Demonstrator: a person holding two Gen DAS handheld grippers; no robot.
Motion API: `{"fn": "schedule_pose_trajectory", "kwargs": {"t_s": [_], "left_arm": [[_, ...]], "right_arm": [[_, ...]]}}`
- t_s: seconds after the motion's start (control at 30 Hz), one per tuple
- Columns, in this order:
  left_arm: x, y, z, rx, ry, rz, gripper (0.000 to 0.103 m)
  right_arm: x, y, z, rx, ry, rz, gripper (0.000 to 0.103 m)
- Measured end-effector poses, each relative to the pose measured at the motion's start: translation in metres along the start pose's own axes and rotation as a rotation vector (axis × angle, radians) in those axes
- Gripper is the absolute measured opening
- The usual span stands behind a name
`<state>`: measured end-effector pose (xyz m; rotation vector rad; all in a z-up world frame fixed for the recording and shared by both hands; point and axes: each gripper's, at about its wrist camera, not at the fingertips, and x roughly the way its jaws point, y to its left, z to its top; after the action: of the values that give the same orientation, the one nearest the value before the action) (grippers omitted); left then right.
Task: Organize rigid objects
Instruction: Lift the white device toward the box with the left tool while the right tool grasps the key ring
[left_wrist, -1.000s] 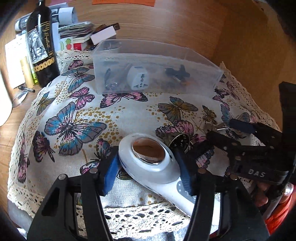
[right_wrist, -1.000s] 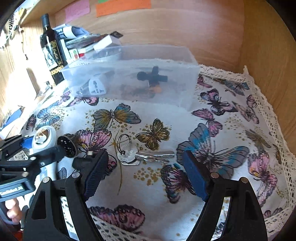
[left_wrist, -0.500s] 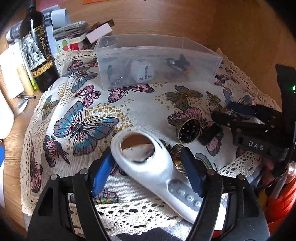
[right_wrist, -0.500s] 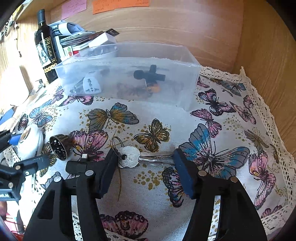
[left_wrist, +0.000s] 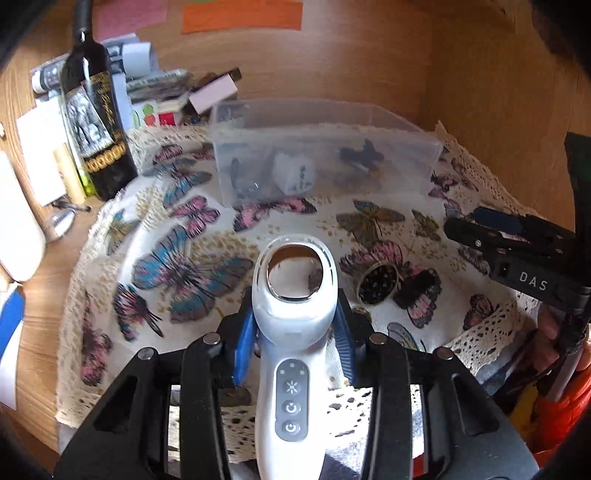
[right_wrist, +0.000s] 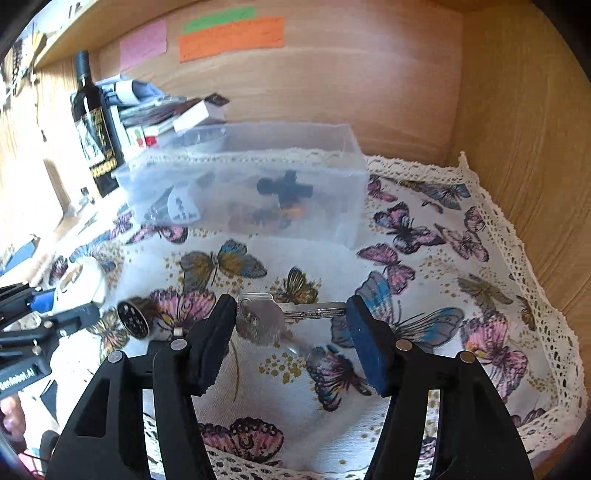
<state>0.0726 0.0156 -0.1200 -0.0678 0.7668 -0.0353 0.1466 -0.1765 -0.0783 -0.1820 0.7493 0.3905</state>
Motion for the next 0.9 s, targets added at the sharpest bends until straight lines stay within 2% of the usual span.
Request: {"fn": "schedule_pose_trajectory", "kwargs": {"t_s": [0.1,0.13,0.17,0.2,0.33,0.47,0.5,0.57,0.6,0.63,0.77,0.83,0.9], "left_arm": [[-0.013,0.008,0.013,-0.007,-0.055,0.014,0.039],[-0.018,0.012,0.018,-0.014,-0.074,0.012,0.039],[-0.021,0.015,0.023,-0.020,-0.090,0.010,0.038],[-0.025,0.018,0.028,-0.026,-0.108,0.009,0.039],[-0.039,0.028,0.049,-0.047,-0.176,-0.009,0.038],[-0.048,0.034,0.068,-0.047,-0.235,0.008,0.039],[-0.050,0.035,0.071,-0.046,-0.245,0.009,0.039],[-0.052,0.037,0.078,-0.045,-0.263,0.009,0.039],[-0.052,0.037,0.080,-0.046,-0.270,0.008,0.038],[-0.053,0.038,0.083,-0.046,-0.277,0.007,0.038],[-0.053,0.039,0.092,-0.043,-0.299,-0.003,0.039],[-0.052,0.039,0.096,-0.039,-0.307,-0.010,0.038],[-0.052,0.036,0.099,-0.030,-0.314,-0.013,0.038]], "right_arm": [[-0.008,-0.002,0.008,0.006,-0.036,-0.004,0.057],[-0.008,-0.002,0.011,0.006,-0.029,0.014,0.013],[-0.006,-0.003,0.015,0.018,-0.011,0.029,0.000],[-0.007,-0.006,0.019,0.031,-0.027,0.051,0.008],[-0.010,-0.009,0.029,0.034,-0.058,0.032,0.007],[-0.016,-0.011,0.032,0.009,-0.082,0.020,0.007],[-0.015,-0.013,0.031,0.008,-0.075,0.022,0.010],[-0.012,-0.017,0.028,0.016,-0.046,0.031,0.030],[-0.009,-0.020,0.025,0.022,-0.036,0.032,0.049],[-0.007,-0.021,0.022,0.022,-0.030,0.026,0.058],[0.014,-0.022,0.013,0.016,0.065,0.007,0.058],[0.032,-0.021,0.009,0.001,0.131,-0.020,0.064],[0.048,-0.023,0.005,0.009,0.180,-0.017,0.064]]}}
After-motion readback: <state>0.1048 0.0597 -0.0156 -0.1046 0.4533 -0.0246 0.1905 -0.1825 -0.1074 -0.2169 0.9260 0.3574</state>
